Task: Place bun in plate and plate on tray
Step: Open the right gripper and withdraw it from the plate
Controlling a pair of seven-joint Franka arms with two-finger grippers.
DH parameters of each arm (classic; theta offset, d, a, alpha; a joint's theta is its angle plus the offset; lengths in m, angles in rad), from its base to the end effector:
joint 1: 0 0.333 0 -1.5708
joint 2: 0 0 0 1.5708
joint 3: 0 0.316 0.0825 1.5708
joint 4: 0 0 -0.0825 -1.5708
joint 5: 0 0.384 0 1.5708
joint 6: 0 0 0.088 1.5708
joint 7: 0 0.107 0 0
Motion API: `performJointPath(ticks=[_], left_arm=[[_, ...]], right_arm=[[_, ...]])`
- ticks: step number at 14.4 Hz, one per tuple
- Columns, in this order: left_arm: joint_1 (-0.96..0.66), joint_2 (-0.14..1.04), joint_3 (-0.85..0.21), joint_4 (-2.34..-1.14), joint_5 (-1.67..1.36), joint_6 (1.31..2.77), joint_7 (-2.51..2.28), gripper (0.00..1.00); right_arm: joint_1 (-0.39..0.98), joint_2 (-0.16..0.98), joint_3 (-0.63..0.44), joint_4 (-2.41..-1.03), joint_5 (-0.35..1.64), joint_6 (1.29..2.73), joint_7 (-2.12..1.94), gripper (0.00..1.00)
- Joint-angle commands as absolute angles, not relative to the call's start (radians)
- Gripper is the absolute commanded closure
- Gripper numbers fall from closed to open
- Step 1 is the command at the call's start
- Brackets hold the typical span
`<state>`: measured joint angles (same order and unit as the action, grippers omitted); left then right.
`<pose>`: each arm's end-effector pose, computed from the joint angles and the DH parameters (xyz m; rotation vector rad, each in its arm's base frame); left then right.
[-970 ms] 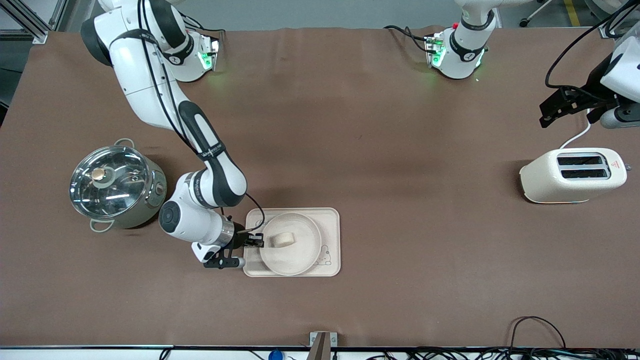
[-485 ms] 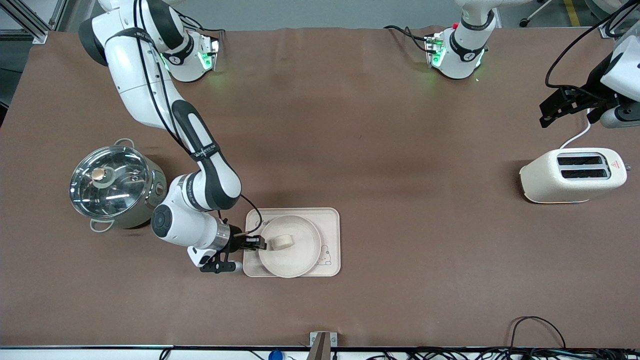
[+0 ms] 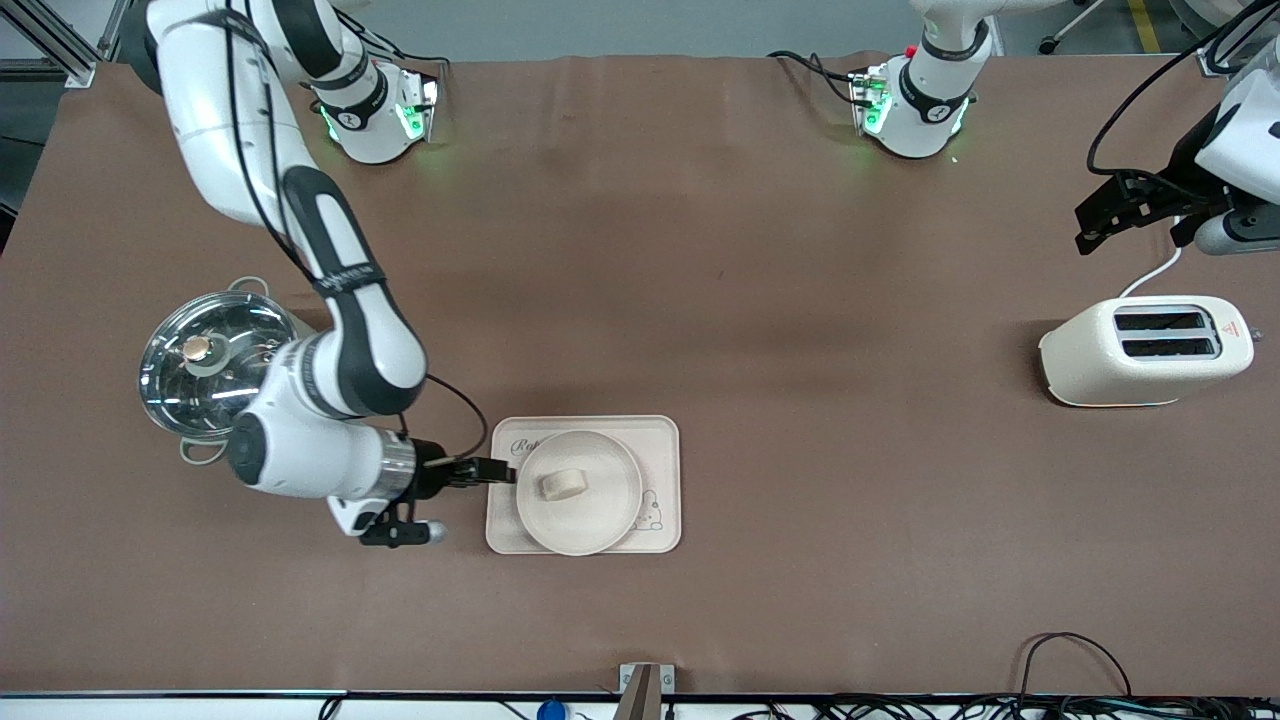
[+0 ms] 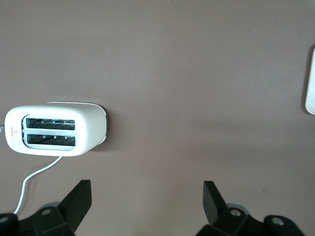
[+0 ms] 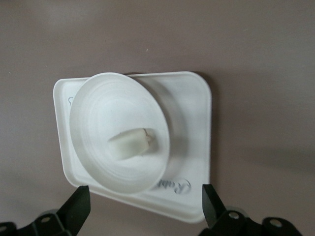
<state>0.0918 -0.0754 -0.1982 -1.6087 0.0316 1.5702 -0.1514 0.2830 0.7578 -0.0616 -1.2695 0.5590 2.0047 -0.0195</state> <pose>0.5283 -0.0574 0.6468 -3.0986 -0.0711 -0.0637 0.7194 0.2065 0.3092 -2.6832 -0.0173 0.0904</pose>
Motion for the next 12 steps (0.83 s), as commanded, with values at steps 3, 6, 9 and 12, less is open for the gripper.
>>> performJointPath(ticks=[3, 6, 9, 12], left_arm=[[0.094, -0.084, -0.201, -1.601, 0.012, 1.562, -0.132, 0.0], [0.094, -0.084, -0.201, -1.6, 0.012, 1.562, -0.132, 0.0], [0.094, -0.084, -0.202, -1.598, 0.012, 1.562, -0.132, 0.0], [0.095, -0.083, -0.202, -1.598, -0.006, 1.562, -0.132, 0.0]], right_arm=[[0.273, 0.557, -0.107, -1.312, 0.306, 1.887, -0.026, 0.0], [0.253, 0.451, -0.118, -1.313, 0.126, 1.826, -0.028, 0.0], [0.235, 0.324, -0.121, -1.312, -0.004, 1.712, -0.04, 0.0], [0.187, 0.188, -0.121, -1.366, -0.006, 1.568, -0.04, 0.0]])
